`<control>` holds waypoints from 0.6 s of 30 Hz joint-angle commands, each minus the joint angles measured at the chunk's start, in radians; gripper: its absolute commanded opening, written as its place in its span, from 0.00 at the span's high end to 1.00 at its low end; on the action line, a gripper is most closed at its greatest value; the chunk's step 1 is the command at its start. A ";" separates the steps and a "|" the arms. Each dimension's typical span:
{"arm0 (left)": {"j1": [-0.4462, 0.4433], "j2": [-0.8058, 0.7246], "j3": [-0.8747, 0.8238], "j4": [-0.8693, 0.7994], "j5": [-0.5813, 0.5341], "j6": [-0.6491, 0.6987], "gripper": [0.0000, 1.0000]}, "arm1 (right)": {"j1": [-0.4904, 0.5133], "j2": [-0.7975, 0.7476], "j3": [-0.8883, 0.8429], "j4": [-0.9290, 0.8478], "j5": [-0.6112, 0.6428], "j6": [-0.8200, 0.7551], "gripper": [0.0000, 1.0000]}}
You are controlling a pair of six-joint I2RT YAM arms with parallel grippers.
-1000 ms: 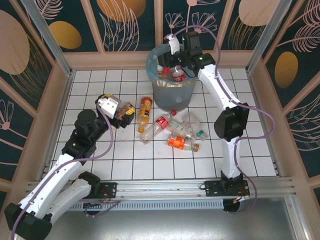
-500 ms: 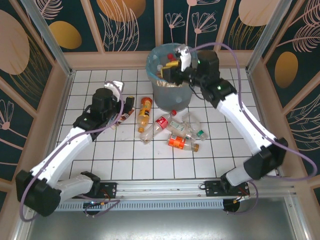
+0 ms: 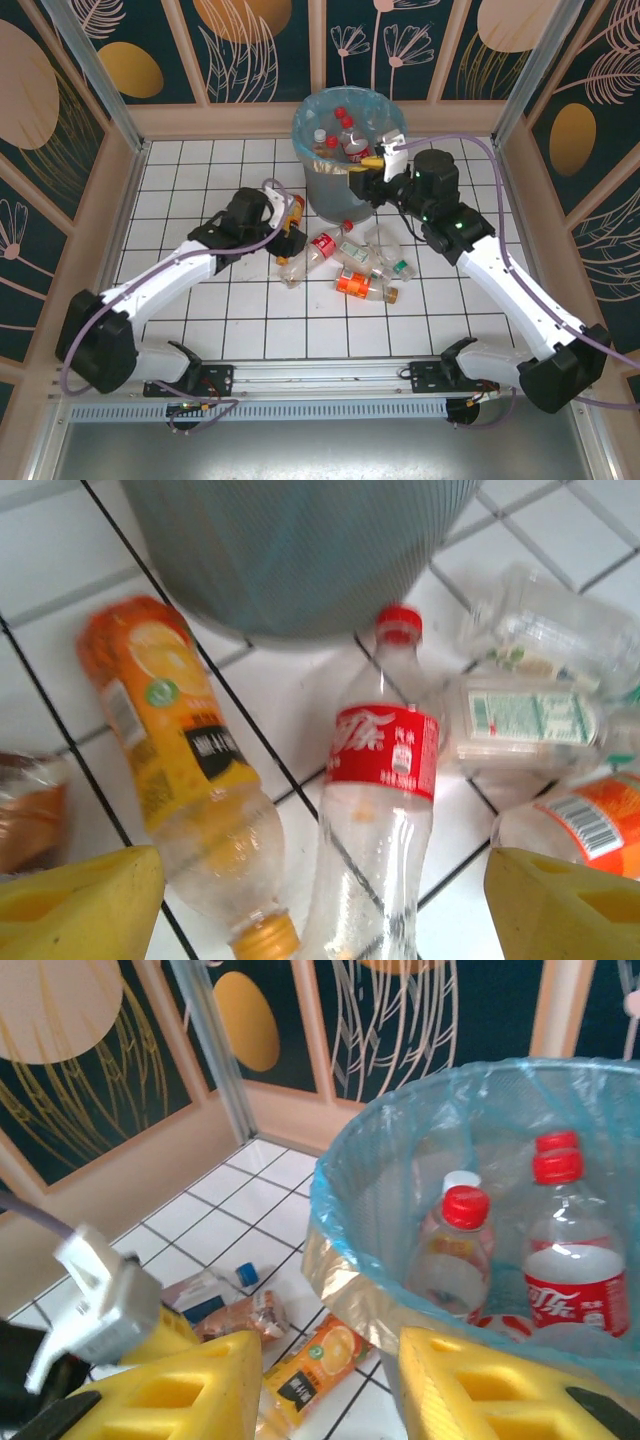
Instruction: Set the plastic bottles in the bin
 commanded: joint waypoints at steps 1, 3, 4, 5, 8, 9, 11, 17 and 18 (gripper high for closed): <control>-0.038 0.053 0.061 -0.041 -0.019 0.005 0.16 | 0.002 -0.047 -0.014 0.043 0.078 -0.021 0.59; -0.063 0.079 0.066 -0.044 -0.025 0.017 0.15 | 0.002 -0.060 -0.022 0.053 0.099 -0.032 0.58; -0.073 0.092 0.065 -0.042 -0.029 0.024 0.15 | 0.002 -0.067 -0.027 0.057 0.112 -0.037 0.56; -0.080 0.105 0.067 -0.040 -0.033 0.025 0.15 | 0.002 -0.072 -0.030 0.061 0.121 -0.041 0.56; -0.096 0.155 0.080 -0.044 -0.034 0.013 0.16 | 0.001 -0.084 -0.045 0.065 0.146 -0.053 0.55; -0.102 0.176 0.085 -0.043 -0.027 0.009 0.16 | 0.002 -0.087 -0.050 0.064 0.153 -0.055 0.55; -0.109 0.212 0.094 -0.046 -0.017 0.006 0.17 | 0.001 -0.089 -0.050 0.053 0.156 -0.057 0.55; -0.120 0.303 0.134 -0.075 -0.030 0.005 0.18 | 0.002 -0.099 -0.055 0.026 0.166 -0.066 0.55; -0.124 0.313 0.137 -0.076 -0.026 0.007 0.18 | 0.002 -0.101 -0.058 0.026 0.171 -0.071 0.54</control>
